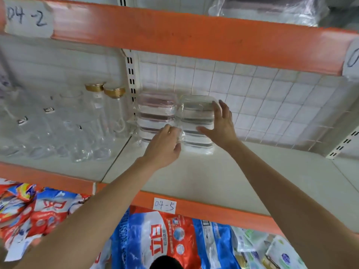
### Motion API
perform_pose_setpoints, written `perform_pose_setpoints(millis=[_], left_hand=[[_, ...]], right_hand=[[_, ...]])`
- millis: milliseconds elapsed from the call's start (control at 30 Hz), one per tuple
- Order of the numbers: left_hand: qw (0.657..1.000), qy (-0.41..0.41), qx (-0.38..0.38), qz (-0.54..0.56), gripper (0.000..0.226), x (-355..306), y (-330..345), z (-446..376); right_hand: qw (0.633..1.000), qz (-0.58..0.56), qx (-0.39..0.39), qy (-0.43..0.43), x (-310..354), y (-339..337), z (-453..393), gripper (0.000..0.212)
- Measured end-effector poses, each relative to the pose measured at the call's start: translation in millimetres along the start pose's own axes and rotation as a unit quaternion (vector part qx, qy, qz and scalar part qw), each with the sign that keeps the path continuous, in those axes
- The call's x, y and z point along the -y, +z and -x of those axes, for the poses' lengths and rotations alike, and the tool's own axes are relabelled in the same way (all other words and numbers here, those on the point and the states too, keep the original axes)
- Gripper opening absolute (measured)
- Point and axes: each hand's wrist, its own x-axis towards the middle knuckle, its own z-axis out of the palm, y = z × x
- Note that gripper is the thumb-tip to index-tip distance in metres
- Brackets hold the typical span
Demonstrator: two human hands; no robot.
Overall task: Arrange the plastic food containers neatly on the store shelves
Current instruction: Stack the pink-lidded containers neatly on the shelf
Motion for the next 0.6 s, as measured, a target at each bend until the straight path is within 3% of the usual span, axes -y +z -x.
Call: perform_pose_setpoints(millis=[167, 300, 467, 600], left_hand=[[0.999, 0.032, -0.026, -0.016, 0.038, 15.0, 0.4, -12.5], [0.997, 0.063, -0.04, -0.028, 0.038, 20.3, -5.4, -23.8], [0.995, 0.074, -0.04, -0.059, 0.03, 11.1, -5.4, -43.0], [0.993, 0.095, -0.026, -0.068, 0.03, -7.5, -1.3, -61.2]], right_hand=[[0.999, -0.039, 0.036, 0.005, -7.0, 1.0, -47.7, 0.106], [0.993, 0.056, 0.105, -0.012, -9.1, -0.8, -67.5, 0.101], [0.988, 0.126, 0.088, -0.027, -14.9, -20.4, -65.4, 0.095], [0.994, 0.067, 0.066, 0.057, -37.6, -33.6, -30.9, 0.107]])
